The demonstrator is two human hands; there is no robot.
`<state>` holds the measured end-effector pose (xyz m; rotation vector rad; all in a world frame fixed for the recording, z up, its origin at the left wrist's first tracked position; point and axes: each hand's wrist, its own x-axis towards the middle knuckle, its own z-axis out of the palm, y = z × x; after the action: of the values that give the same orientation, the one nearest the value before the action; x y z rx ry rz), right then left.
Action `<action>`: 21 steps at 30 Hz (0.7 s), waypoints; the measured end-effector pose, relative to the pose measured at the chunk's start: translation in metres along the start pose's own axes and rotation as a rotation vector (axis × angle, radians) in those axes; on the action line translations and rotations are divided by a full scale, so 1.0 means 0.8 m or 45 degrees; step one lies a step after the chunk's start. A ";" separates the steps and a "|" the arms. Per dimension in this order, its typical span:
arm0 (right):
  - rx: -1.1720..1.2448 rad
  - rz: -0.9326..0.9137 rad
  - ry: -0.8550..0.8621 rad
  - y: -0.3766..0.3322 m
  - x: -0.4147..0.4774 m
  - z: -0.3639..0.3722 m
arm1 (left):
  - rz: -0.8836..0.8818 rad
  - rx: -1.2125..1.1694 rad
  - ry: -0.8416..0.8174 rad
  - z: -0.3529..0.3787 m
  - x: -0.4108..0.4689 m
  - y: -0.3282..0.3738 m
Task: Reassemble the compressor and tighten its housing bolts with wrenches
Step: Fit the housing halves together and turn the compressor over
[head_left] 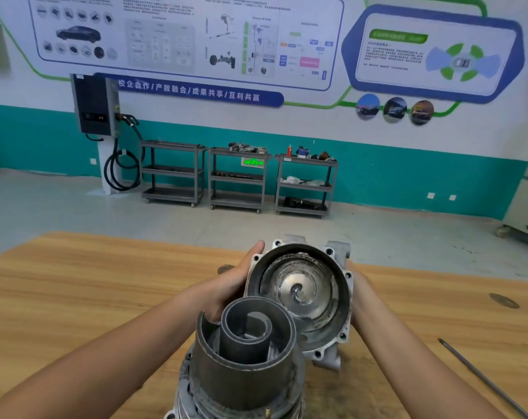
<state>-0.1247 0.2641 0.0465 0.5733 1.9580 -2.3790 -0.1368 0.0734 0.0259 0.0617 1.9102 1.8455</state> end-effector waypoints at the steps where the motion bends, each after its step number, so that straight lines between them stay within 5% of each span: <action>1: -0.067 -0.063 0.023 -0.007 -0.003 0.003 | 0.006 -0.034 -0.037 0.002 -0.006 0.002; 11: 0.160 -0.703 0.011 -0.085 -0.065 0.035 | 0.482 0.019 0.006 -0.002 -0.071 0.070; 21: 0.191 -1.817 -0.077 -0.053 -0.110 0.065 | 0.990 0.344 0.176 -0.039 -0.129 0.060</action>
<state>-0.0665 0.2047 0.1196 -1.3909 2.5658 -2.9684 -0.0710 0.0124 0.1022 0.8983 2.4405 2.0504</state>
